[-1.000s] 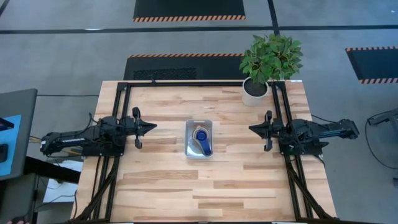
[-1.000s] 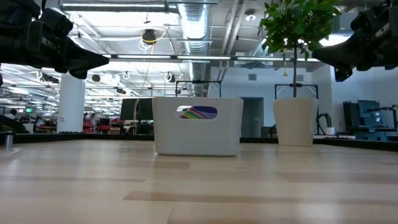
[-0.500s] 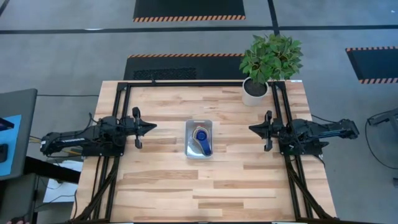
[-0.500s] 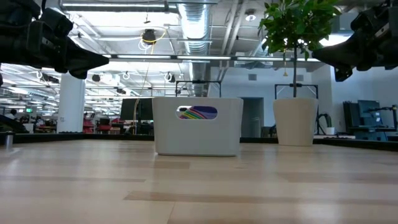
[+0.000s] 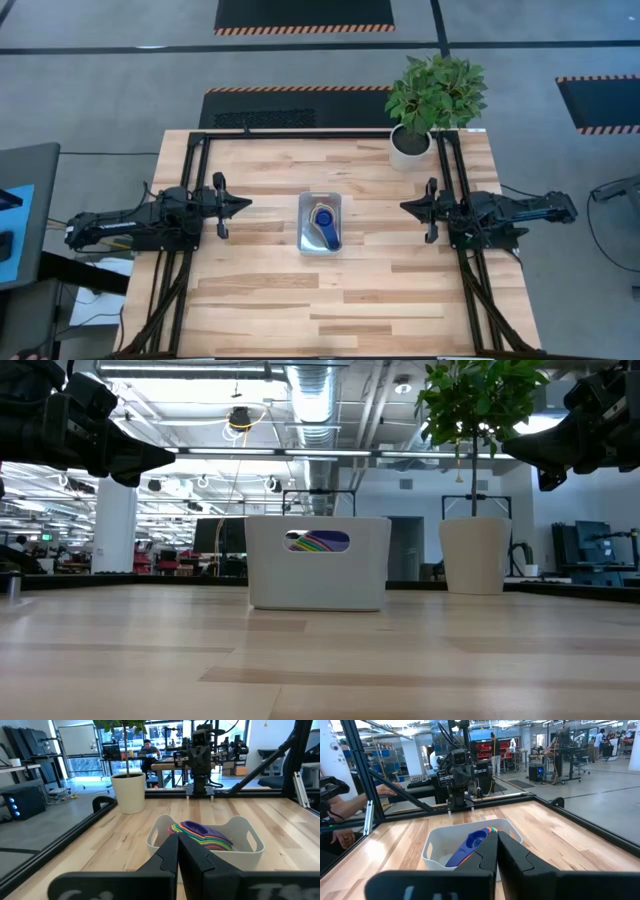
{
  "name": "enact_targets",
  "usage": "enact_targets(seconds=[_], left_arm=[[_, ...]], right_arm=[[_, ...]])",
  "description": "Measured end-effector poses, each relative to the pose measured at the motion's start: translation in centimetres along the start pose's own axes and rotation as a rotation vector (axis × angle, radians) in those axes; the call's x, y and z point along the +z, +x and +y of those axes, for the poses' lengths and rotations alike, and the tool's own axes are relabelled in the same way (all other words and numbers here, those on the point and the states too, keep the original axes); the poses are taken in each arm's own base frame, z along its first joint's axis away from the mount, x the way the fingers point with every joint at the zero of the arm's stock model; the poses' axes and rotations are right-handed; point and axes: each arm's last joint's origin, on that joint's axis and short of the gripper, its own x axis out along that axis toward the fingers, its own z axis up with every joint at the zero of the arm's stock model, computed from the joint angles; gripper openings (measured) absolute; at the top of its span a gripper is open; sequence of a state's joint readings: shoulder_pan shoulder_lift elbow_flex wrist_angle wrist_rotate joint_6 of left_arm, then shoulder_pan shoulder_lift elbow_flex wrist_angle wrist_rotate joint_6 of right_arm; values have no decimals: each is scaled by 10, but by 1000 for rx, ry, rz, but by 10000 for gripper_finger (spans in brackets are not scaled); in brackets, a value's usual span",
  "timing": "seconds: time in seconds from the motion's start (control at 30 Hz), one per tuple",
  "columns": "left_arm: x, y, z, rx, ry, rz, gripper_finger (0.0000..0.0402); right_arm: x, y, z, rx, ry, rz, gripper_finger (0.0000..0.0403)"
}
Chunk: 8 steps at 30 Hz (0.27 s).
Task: Nest measuring cups in basket
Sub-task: Return to Home Position
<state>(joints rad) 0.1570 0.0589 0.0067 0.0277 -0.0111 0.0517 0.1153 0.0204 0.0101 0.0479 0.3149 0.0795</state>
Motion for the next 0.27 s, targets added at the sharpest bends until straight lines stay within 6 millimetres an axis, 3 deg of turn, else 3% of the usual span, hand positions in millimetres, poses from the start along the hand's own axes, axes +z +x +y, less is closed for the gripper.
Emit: enact_targets(seconds=[0.27], left_arm=[[0, 0, 0, 0, 0, 0, 0]], right_arm=[[0, 0, 0, 0, 0, 0, 33]])
